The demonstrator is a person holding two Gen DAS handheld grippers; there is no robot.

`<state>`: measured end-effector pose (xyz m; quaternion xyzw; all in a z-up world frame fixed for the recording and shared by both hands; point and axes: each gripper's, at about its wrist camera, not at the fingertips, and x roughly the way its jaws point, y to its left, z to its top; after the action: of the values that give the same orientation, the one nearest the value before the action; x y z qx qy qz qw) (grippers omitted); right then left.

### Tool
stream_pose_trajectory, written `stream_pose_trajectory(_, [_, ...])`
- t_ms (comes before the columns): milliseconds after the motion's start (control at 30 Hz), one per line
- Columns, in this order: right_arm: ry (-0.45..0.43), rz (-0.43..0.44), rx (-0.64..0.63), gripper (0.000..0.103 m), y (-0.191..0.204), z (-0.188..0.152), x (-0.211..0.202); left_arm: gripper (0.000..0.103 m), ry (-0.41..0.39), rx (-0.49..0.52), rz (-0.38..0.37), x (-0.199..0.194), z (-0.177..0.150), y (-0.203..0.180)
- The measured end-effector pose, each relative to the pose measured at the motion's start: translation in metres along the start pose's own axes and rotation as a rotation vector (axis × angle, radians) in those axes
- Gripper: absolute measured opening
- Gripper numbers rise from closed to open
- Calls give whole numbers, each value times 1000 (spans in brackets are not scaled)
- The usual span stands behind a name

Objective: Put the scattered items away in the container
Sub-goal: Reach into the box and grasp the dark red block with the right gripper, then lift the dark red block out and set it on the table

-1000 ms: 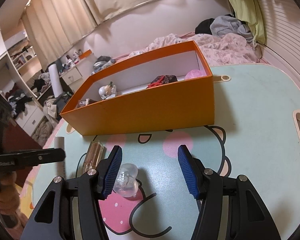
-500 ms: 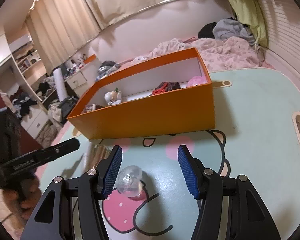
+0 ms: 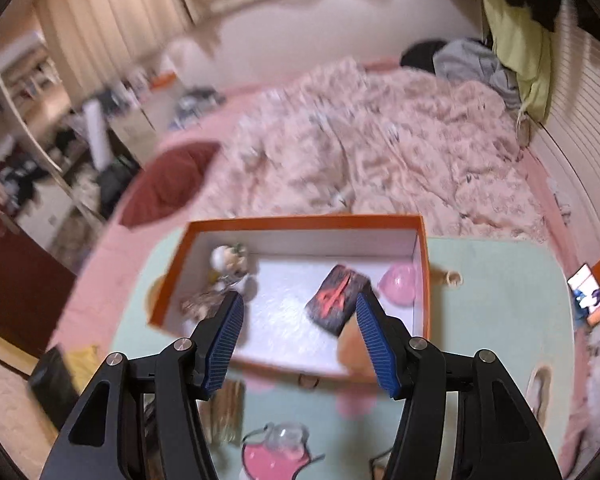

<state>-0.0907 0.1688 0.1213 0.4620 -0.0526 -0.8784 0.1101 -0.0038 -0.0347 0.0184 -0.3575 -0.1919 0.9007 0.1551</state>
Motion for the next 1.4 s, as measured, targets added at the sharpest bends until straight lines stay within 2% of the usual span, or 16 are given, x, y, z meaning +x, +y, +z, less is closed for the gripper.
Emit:
stream_pose_trajectory(67, [97,-48,-7,59,3,12,27,53,-13,-7,-4,-2,-1,1])
stream_pose_trajectory(167, [266,-30,57,59,-7,19,67,56,-28,-13,-18,-6,-3,2])
stream_pose_trajectory(233, [343,-20,95,59,-16,22,82,56,-32,-5,-40,-7,-4,1])
stream_pose_trajectory(333, [381,-108,91,59,-21,25,91,56,-45,12,-57,-8,-4,-2])
stream_pose_trajectory(400, [409,-119,92,62,-20,25,96,56,-46,20,-62,-8,-4,-4])
stream_pose_trajectory(633, [530,-151,64,63,-8,23,129,59,-63,24,-91,-14,-8,-5])
stream_pose_trajectory(733, [512,-185,46,65,-5,25,137,61,-70,22,-100,-15,-8,-5])
stream_pose_trajectory(767, [499,-204,21,60,-3,26,138,61,-72,22,-101,-15,-8,-6])
stream_pose_trajectory(800, [486,-231,-13,50,0,25,139,61,-72,21,-99,-15,-8,-6])
stream_pose_trajectory(867, [465,-238,-59,38,4,24,138,61,-63,15,-97,-14,-8,-5])
stream_pose_trajectory(1033, [453,-194,-46,37,3,26,133,61,-55,0,-97,-12,-8,-3])
stream_pose_trajectory(1167, [382,-121,-32,37,8,36,107,61,-54,2,-88,-12,-8,-4])
stream_pose_trajectory(1300, [290,-40,-64,38,18,42,54,61,-54,-2,-80,-12,-8,-3])
stream_pose_trajectory(1400, [228,13,-108,38,20,27,9,61,-52,-8,-81,-12,-8,-2])
